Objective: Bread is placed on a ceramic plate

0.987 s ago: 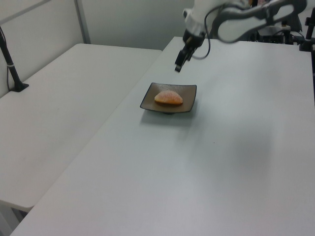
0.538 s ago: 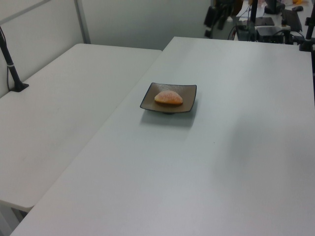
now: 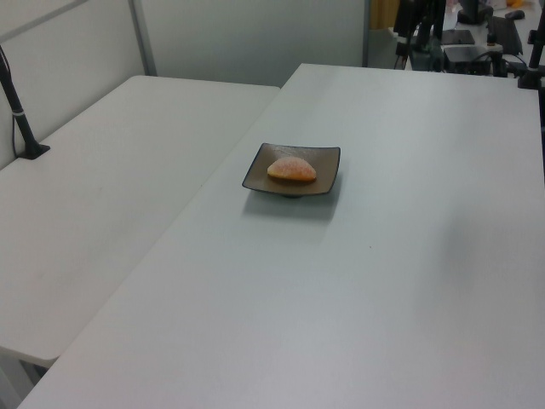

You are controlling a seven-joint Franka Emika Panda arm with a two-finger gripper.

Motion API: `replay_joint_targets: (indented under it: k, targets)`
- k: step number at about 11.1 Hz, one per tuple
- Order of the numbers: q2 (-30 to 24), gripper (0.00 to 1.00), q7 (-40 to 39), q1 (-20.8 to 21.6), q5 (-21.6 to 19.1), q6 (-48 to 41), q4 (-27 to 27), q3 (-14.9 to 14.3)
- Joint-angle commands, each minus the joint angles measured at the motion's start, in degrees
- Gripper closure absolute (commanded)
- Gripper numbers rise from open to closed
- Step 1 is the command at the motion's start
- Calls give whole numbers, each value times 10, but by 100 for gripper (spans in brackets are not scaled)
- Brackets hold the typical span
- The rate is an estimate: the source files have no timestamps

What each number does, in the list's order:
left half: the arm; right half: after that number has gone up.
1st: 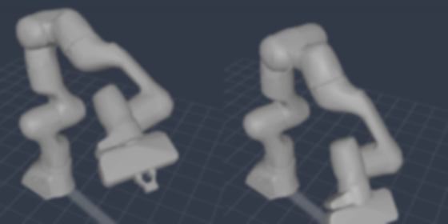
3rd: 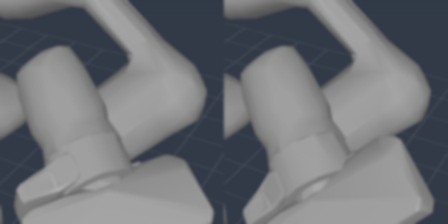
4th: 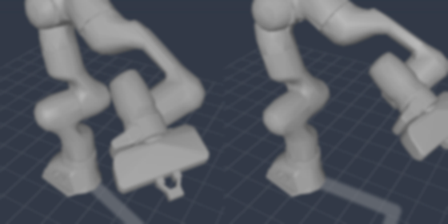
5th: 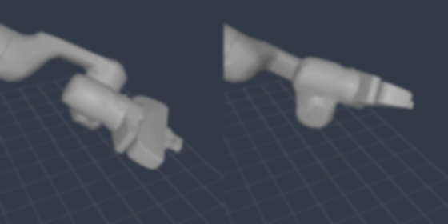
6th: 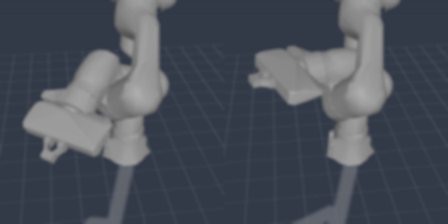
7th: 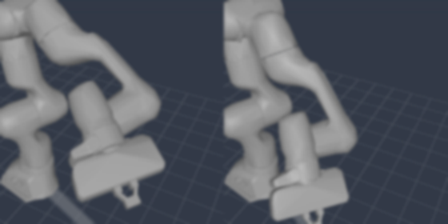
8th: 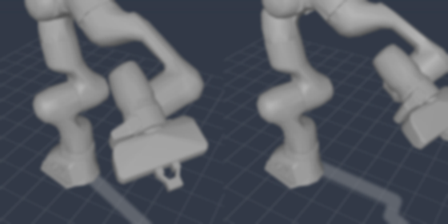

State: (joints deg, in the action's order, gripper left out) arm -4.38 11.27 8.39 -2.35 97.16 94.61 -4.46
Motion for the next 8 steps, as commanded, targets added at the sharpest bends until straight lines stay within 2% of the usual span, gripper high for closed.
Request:
replay_joint_targets:
  k: [1,2,3,8]
  targets:
    - [-15,0,-132,-45,-15,0,29,22]
    - [-11,0,-180,-67,-15,0,27,38]
    - [-9,0,-205,-70,-15,1,26,39]
    - [-1,0,-208,-71,-14,1,22,39]
